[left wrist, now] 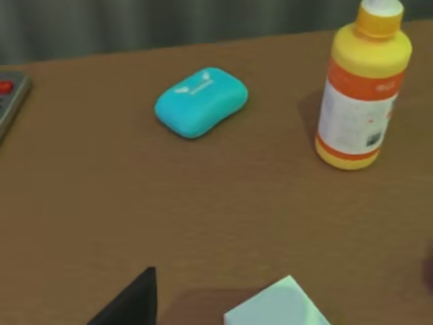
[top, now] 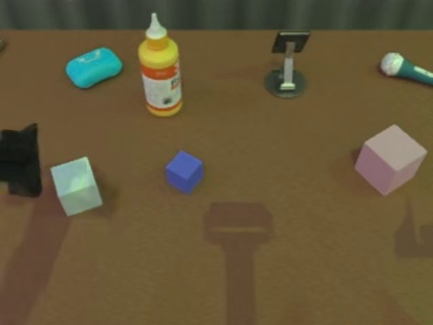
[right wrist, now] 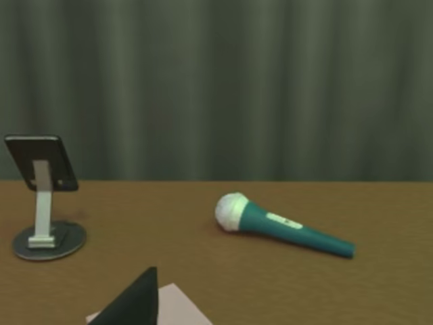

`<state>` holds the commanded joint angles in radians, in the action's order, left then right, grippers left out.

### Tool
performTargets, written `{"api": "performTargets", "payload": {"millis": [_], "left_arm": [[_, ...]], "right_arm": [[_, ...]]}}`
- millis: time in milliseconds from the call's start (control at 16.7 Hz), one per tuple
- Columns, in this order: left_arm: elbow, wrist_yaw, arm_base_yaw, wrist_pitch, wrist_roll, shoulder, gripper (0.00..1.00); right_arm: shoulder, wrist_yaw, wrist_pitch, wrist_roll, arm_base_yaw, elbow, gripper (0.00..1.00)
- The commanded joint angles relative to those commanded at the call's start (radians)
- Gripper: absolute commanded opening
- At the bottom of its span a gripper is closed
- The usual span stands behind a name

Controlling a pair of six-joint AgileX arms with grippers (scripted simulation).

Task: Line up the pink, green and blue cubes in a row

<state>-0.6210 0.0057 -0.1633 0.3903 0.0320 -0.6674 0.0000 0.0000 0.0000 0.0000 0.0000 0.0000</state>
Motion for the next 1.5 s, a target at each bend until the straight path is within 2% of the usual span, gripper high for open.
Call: {"api": "performTargets", "payload": {"millis": [480,780,1080,1500], "left_arm": [[-0.730,0.001,-0.185,0.491,0.041,-0.954,1.00],[-1.101,0.003,-0.280,0.727,0.060,-1.381,1.00],[-1.347,0.000,-0.335,0.850,0.072,-1.616,1.00],[-1.380,-0.001,-0.338,0.864,0.072,-1.649,1.00]], "right_arm": [[0.000,0.000,0.000,0.000,0.000,0.000,1.00],[0.000,0.000,0.000,0.000,0.000,0.000,1.00],[0.000,0.000,0.000,0.000,0.000,0.000,1.00],[0.000,0.000,0.000,0.000,0.000,0.000,1.00]]}}
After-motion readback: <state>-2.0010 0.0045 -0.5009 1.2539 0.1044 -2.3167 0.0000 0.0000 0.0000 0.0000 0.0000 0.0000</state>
